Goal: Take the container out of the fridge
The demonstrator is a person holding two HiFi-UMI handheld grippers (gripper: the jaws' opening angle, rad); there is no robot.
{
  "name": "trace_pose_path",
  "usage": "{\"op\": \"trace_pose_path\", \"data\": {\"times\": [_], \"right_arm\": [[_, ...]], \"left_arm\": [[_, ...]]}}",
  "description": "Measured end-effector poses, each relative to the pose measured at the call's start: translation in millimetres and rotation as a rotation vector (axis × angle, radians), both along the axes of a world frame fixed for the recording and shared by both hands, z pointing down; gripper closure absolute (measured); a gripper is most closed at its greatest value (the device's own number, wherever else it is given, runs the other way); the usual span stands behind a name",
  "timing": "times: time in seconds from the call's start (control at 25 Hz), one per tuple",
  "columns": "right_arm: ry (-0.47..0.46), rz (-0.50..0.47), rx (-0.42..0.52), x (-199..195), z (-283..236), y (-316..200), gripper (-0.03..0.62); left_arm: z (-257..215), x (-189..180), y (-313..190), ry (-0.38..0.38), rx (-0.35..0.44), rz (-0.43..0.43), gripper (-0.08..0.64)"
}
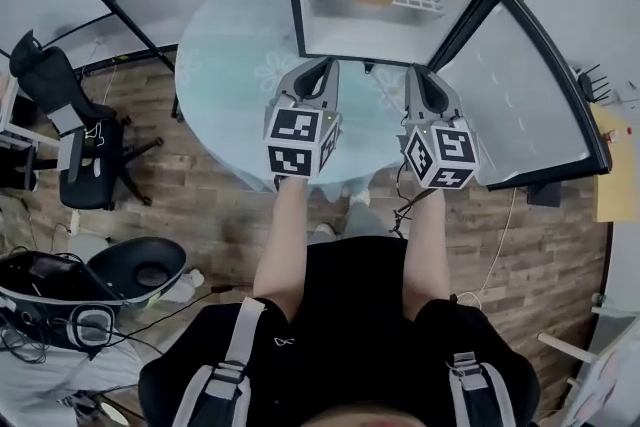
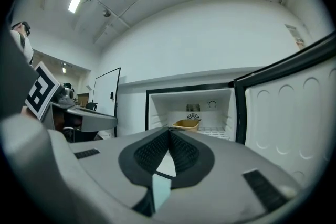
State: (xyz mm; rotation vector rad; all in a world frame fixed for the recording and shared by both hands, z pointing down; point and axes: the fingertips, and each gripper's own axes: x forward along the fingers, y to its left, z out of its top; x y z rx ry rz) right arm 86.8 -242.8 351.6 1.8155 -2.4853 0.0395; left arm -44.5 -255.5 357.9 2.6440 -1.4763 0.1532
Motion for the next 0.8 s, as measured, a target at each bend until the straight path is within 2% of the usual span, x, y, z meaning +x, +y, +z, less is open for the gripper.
{"op": "trace_pose_path", "data": {"times": [0.12, 0.4, 0.6, 0.76, 0.8], "right_arm": [[0.041, -0.085, -0.005, -9.9, 5.6, -6.1, 0.584], [0.181, -0.236, 0.042, -35.3, -1.9, -32.3, 0.584], [0.375, -0.265, 0.063, -37.7, 5.3, -59.9, 0.583], [0.451, -0.295, 0.025, -34.9, 18.5, -82.7, 0.583], [0.474, -0.294, 0.016, -31.5, 20.4, -89.5, 0.583]], "left_arm": [[9.3, 16.7, -8.9, -0.134, 0.024, 0.034, 0.558], [-3.6, 41.3, -36.8, -0.249, 0.115, 0.083, 0.558], [6.4, 60.9, -60.6, -0.388, 0.145, 0.129, 0.558], [28.2, 80.6, -78.2, -0.540, 0.136, 0.209, 0.553], [31.7, 84.8, -83.7, -0.571, 0.136, 0.220, 0.527]]}}
